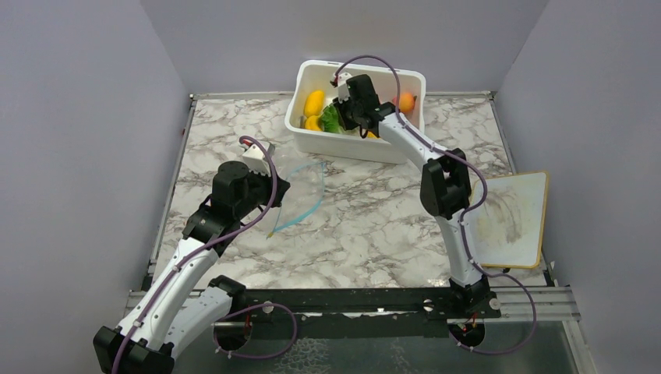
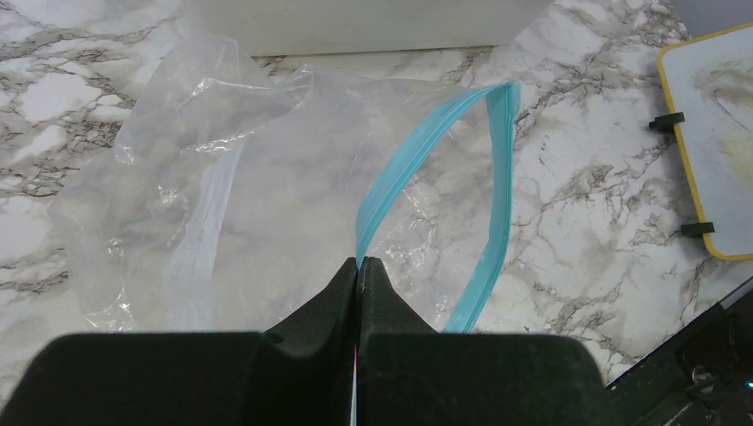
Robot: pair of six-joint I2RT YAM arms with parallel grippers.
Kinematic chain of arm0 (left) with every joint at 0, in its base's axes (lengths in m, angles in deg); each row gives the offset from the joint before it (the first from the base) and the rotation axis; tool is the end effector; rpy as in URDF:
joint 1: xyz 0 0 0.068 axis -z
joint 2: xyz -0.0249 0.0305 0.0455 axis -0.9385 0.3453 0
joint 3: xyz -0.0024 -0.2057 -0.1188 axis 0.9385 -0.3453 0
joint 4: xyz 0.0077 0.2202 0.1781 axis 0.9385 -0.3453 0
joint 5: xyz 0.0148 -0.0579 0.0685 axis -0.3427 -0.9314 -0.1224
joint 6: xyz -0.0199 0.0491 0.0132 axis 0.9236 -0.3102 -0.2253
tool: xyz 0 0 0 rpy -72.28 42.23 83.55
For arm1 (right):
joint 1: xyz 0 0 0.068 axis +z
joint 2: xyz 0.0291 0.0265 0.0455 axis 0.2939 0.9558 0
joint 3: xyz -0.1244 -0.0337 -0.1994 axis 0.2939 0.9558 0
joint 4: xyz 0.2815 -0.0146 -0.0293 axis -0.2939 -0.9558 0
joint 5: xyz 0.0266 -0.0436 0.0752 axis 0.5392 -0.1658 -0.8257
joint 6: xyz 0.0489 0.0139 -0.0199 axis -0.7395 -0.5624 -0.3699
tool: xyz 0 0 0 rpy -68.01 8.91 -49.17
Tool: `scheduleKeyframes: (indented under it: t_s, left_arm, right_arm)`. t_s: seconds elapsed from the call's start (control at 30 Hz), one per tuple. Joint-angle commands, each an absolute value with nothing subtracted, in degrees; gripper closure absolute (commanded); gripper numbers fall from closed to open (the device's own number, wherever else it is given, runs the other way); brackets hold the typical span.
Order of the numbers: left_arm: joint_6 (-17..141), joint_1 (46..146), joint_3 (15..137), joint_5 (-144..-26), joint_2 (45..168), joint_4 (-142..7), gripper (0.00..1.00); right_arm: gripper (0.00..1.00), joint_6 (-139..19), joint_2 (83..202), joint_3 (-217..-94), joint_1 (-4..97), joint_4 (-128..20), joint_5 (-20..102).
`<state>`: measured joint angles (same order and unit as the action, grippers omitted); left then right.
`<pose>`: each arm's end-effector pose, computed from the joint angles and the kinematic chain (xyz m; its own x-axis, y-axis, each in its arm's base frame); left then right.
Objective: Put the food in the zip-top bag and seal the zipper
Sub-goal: Pick up the fake vegetable from the bin.
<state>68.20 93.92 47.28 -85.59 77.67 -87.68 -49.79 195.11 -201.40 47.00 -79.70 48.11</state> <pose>0.2132 -0.1015 0.2857 -0.4718 -0.1120 -0.8746 0.4110 0.8496 -0.3305 0.4661 0.2688 0.2087 -0.5159 -0.3638 -0.7756 -0.5401 0.8409 -0.0352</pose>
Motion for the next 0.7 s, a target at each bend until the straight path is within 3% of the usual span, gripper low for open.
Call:
scheduleKeyframes:
  t_s: [0.0,0.33,0.67]
  left_arm:
    - [67.80,94.11,46.96,-84.96,76.83,-86.32,1.00]
    - [68.10,94.11,46.74,-85.17,76.90,-85.96,1.00]
    - [68.38,94.12,46.69,-84.05,77.59,-85.81,1.00]
  right_arm:
    - [0.94,-48.91,190.02,-199.89,46.97,-75.89,49.04]
    - [0.95,-50.25,183.31,-197.28,46.97,-75.93,49.54]
    - [0.96,-50.92,168.64,-183.20,46.97,-67.58,49.63]
